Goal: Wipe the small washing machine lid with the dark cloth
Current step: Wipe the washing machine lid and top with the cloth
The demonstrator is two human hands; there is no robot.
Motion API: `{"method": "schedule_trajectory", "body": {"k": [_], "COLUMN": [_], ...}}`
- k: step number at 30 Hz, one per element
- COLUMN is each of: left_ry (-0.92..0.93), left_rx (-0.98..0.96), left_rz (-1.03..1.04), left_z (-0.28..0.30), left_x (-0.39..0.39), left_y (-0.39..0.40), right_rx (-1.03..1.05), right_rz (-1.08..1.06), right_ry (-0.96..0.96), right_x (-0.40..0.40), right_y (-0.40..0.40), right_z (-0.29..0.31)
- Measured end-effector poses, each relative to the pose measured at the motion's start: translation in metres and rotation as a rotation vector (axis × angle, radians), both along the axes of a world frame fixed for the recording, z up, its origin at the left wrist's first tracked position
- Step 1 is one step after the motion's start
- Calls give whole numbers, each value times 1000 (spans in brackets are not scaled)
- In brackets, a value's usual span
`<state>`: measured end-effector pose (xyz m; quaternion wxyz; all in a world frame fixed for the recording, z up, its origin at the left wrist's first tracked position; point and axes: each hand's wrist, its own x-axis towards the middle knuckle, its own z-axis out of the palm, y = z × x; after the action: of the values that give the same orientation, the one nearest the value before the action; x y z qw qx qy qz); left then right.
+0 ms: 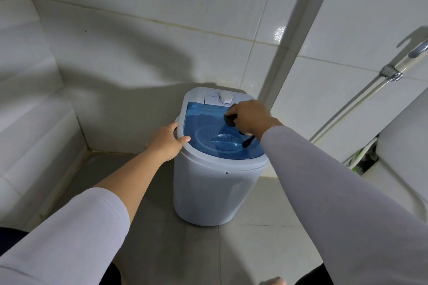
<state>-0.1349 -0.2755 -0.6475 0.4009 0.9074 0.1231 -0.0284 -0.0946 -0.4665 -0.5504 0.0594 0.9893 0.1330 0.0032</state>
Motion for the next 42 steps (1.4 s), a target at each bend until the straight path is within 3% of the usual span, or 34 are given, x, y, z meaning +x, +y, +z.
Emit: {"method": "schedule_trajectory", "body": {"k": [5,9,20,42], "left_ry": [-13,-4,10,18], "left_rx": [-80,-119,-235,-69], "left_rz": [-46,-24,24,17], "left_z": [4,3,9,11], "left_x": [-10,-10,-9,-14], "left_y": [5,7,4,-2], "right_rx": [-46,-118,-126,-66], "right_rz": [210,254,142,-226], "right_ry": [28,-7,-36,36], "right_x": [-13,-13,-11,-28], "right_y": [56,79,62,-66], "right_z": [-12,-34,-44,-40]}}
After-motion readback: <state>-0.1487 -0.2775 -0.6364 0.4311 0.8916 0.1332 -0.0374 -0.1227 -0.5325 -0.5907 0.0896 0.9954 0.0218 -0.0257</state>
